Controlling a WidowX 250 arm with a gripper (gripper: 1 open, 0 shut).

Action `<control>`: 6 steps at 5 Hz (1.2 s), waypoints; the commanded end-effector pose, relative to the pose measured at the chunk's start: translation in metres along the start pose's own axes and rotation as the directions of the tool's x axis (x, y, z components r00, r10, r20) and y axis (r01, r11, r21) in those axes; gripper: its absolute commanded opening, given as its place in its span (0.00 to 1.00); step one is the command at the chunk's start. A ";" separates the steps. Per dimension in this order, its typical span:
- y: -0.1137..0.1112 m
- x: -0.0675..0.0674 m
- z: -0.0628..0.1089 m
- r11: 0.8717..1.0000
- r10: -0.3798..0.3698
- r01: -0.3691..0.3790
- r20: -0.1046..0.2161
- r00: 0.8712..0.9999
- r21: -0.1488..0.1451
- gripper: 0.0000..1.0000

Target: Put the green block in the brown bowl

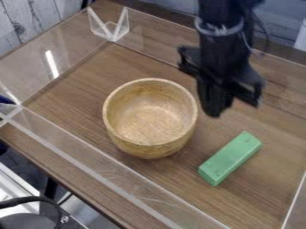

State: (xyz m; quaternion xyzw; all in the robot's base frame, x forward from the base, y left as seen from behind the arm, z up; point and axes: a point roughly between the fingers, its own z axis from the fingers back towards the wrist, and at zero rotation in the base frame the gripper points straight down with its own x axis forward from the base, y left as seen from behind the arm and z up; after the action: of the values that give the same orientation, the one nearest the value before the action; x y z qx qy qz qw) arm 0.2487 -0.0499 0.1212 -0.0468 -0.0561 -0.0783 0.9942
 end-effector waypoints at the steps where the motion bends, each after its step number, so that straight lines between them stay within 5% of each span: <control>1: 0.002 0.010 0.012 1.000 -0.018 0.017 0.059 0.998 0.003 0.00; 4: -0.012 -0.007 -0.005 0.998 -0.058 0.058 -0.002 0.998 -0.020 0.00; 5: -0.015 -0.009 -0.010 0.997 -0.069 0.069 -0.014 0.998 -0.026 1.00; 6: -0.017 -0.009 -0.013 0.996 -0.078 0.077 -0.020 0.997 -0.033 0.00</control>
State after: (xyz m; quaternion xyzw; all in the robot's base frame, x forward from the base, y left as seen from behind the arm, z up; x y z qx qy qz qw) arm 0.2334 -0.0651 0.1010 -0.0582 -0.0290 -0.1153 0.9912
